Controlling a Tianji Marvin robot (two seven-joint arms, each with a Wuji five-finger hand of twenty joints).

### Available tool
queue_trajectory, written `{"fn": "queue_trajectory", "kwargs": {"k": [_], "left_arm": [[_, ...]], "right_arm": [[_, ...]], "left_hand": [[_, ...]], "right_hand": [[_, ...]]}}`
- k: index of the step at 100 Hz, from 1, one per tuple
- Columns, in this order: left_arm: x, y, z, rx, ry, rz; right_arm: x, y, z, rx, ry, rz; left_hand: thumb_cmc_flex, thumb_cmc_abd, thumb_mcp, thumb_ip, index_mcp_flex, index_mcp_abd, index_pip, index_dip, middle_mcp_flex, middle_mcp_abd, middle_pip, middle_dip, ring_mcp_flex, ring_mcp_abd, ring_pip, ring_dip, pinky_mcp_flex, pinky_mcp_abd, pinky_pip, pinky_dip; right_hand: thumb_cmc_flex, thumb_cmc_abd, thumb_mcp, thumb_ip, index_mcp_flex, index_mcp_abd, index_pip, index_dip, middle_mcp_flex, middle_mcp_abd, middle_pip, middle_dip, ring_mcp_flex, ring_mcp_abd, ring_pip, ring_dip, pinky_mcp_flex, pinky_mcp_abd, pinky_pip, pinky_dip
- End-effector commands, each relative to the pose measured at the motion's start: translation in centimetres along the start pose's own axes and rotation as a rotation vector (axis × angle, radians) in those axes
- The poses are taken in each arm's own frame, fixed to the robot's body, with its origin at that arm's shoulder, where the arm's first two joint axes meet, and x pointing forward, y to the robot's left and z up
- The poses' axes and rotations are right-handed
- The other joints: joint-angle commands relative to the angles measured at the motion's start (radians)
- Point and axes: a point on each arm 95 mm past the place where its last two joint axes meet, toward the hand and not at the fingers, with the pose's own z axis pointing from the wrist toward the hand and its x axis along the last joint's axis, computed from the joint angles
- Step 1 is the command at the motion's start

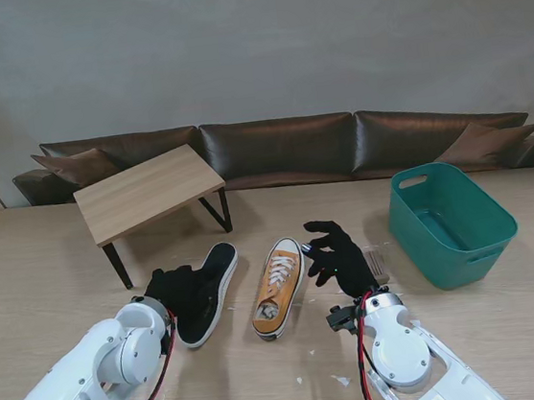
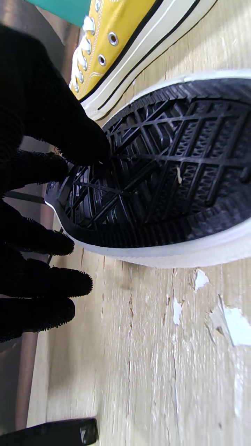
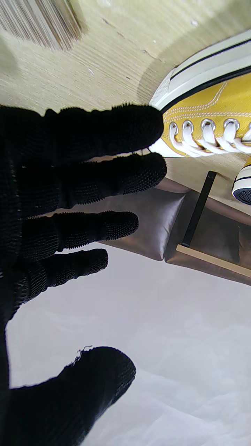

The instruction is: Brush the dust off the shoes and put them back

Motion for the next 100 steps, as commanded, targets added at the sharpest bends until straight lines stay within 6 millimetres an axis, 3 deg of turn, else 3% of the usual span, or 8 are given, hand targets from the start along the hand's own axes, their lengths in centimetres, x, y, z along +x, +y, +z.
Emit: {"fn": "queue_trajectory", "kwargs": {"k": [1,20,41,100], "left_arm": [[-2.4,6.0,-0.8,-0.183,-0.079,0.004],[-2.6,6.2,-0.8,-0.154,-0.077,-0.008],[-2.6,5.4,-1.2,-0.094,-0.070,-0.019],[-2.9,4.1,-1.3,0.031,-0.016,-0.067]], "right_arm": [[-0.1,-0.5,-0.2,0.017,-0.004,0.008],[-0.1,-0.5,-0.2,0.019,-0.005,0.009],[-0.1,-0.6,-0.2,0.019,-0.005,0.009],[-0.2,-0.6,-0.2,0.023,-0.010,0.008]], "left_hand": [[0.149,-0.191,0.069,0.053,0.067,0.086,0.113,0.056,-0.007,0.004,-0.015,-0.002,-0.035,-0.004,-0.026,-0.011,-0.015,-0.023,0.008,-0.011],[0.129,-0.208,0.075,0.052,0.047,0.096,0.092,0.045,-0.007,0.006,-0.023,-0.045,-0.036,0.000,-0.076,-0.045,-0.017,-0.018,-0.016,-0.024],[0.045,-0.224,0.065,0.044,-0.054,0.145,0.042,0.019,-0.031,0.019,-0.038,-0.105,-0.041,0.018,-0.137,-0.089,-0.019,-0.006,-0.063,-0.045],[-0.052,-0.221,0.041,0.034,-0.116,0.108,0.006,-0.016,-0.018,0.036,-0.034,-0.136,-0.020,0.046,-0.159,-0.097,-0.007,0.016,-0.078,-0.046]], "right_hand": [[0.004,0.029,-0.001,0.031,0.014,-0.014,-0.009,-0.007,0.014,0.012,-0.001,-0.003,0.017,0.012,0.010,-0.002,-0.502,0.006,-0.025,0.024],[0.005,0.028,0.000,0.031,0.014,-0.012,-0.010,-0.007,0.013,0.011,-0.002,-0.003,0.017,0.013,0.010,-0.002,-0.503,0.007,-0.025,0.024],[0.005,0.028,0.001,0.031,0.014,-0.013,-0.009,-0.007,0.014,0.012,-0.001,-0.003,0.016,0.012,0.011,-0.002,-0.504,0.007,-0.025,0.024],[0.005,0.027,0.002,0.031,0.015,-0.012,-0.007,-0.006,0.020,0.012,0.001,-0.003,0.023,0.013,0.015,-0.001,-0.502,0.007,-0.024,0.025]]}}
